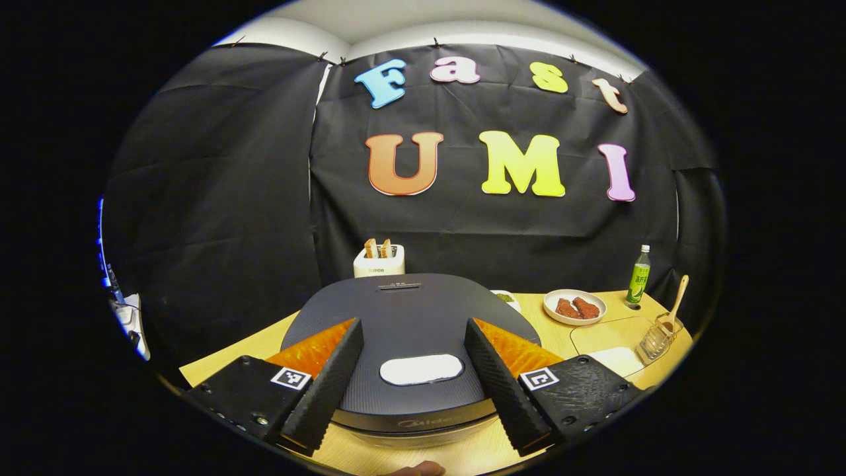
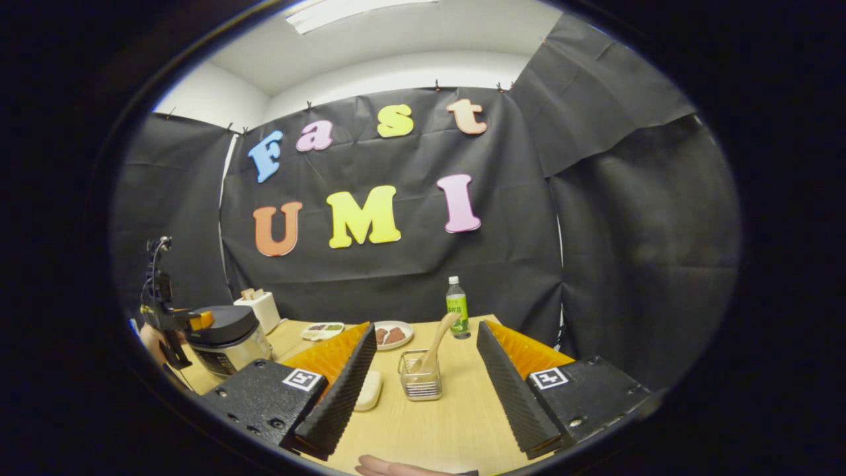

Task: Close the left gripper, press the button to open the rice cooker; take a wooden spoon from the chopstick holder with the right hand, scoop a spoonful of rice and pour it into the rice cooker, then put the wooden spoon back into the chopstick holder.

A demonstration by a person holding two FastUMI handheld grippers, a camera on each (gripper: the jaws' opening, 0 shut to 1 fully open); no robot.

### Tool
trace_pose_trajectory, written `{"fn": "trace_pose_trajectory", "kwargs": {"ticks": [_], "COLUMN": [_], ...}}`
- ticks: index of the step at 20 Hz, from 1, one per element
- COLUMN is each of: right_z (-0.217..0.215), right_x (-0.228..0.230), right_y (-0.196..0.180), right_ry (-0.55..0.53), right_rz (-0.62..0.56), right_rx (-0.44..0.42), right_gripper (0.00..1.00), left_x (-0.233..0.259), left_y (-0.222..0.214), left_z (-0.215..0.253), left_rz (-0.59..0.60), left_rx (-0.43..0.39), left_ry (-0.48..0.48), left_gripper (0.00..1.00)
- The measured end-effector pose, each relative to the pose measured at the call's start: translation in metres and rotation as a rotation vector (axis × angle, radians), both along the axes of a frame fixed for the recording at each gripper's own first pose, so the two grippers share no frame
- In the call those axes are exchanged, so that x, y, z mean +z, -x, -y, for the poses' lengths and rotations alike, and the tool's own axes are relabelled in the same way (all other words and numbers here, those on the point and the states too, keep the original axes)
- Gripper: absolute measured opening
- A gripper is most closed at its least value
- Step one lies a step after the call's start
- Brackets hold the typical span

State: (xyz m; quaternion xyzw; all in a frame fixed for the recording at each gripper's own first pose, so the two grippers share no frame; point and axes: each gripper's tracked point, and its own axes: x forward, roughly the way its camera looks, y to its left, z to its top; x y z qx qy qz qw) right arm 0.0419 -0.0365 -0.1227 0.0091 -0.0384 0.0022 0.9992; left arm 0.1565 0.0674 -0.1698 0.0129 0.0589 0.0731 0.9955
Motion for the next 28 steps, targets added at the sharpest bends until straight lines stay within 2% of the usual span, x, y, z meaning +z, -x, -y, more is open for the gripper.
{"fn": "trace_pose_trajectory", "kwargs": {"ticks": [2, 5, 6, 7, 9, 10, 11, 14, 15, 16, 17, 18, 19, 20, 21, 22, 23, 25, 26, 27, 28], "right_z": [0.002, -0.003, -0.006, -0.007, -0.007, -0.006, -0.006, -0.011, -0.01, -0.01, -0.008, -0.007, -0.008, -0.007, -0.008, -0.009, -0.009, -0.011, -0.012, -0.014, -0.015], "right_x": [0.0, -0.005, -0.005, -0.007, -0.008, -0.008, -0.01, -0.01, -0.009, -0.008, -0.008, -0.007, -0.006, -0.004, -0.004, -0.003, -0.002, -0.001, 0.0, 0.0, 0.002], "right_y": [-0.001, -0.003, -0.003, -0.003, -0.004, -0.005, -0.005, -0.005, -0.004, -0.004, -0.004, -0.003, -0.002, -0.001, 0.001, 0.002, 0.003, 0.005, 0.008, 0.009, 0.011], "right_ry": [-0.009, -0.016, -0.02, -0.023, -0.021, -0.016, -0.014, -0.002, 0.002, 0.006, 0.008, 0.01, 0.011, 0.011, 0.013, 0.015, 0.018, 0.021, 0.022, 0.023, 0.026], "right_rz": [0.013, 0.0, -0.005, -0.009, -0.01, -0.015, -0.021, -0.034, -0.033, -0.033, -0.033, -0.032, -0.031, -0.029, -0.029, -0.028, -0.029, -0.031, -0.033, -0.035, -0.036], "right_rx": [-0.011, 0.002, 0.012, 0.019, 0.019, 0.014, 0.012, 0.02, 0.021, 0.02, 0.017, 0.015, 0.014, 0.013, 0.013, 0.012, 0.011, 0.012, 0.012, 0.012, 0.012], "right_gripper": [0.96, 0.99, 0.96, 1.0, 0.95, 1.0, 0.95, 0.96, 1.0, 1.0, 0.96, 1.0, 0.96, 1.0, 1.0, 0.96, 1.0, 1.0, 0.96, 1.0, 1.0], "left_x": [0.001, -0.004, -0.009, -0.007, -0.004, -0.006, -0.003, -0.002, -0.003, -0.003, -0.003, -0.003, -0.001, 0.004, 0.007, 0.012, 0.018, 0.03, 0.037, 0.044, 0.05], "left_y": [0.002, 0.004, 0.005, 0.007, 0.009, 0.012, 0.013, 0.019, 0.023, 0.027, 0.031, 0.036, 0.041, 0.045, 0.051, 0.056, 0.061, 0.07, 0.076, 0.082, 0.088], "left_z": [0.001, 0.002, 0.003, 0.004, 0.006, 0.006, 0.006, 0.007, 0.009, 0.011, 0.012, 0.015, 0.019, 0.024, 0.03, 0.035, 0.036, 0.036, 0.037, 0.04, 0.042], "left_rz": [0.041, 0.054, 0.044, 0.063, 0.059, 0.051, 0.059, 0.034, 0.015, -0.003, -0.029, -0.051, -0.064, -0.066, -0.068, -0.066, -0.055, -0.027, -0.013, -0.001, 0.008], "left_rx": [0.018, 0.042, 0.042, 0.036, 0.024, 0.021, 0.022, 0.037, 0.044, 0.048, 0.051, 0.049, 0.042, 0.03, 0.014, 0.002, 0.003, 0.008, 0.003, -0.009, -0.023], "left_ry": [0.011, 0.007, 0.014, 0.009, 0.012, 0.004, -0.002, -0.002, 0.005, 0.002, 0.004, 0.013, 0.03, 0.054, 0.085, 0.111, 0.122, 0.109, 0.096, 0.085, 0.076], "left_gripper": [1.0, 1.0, 1.0, 1.0, 1.0, 1.0, 1.0, 0.99, 0.99, 0.99, 0.99, 0.98, 0.98, 0.98, 0.89, 0.97, 0.97, 0.97, 0.95, 0.94, 0.94]}}
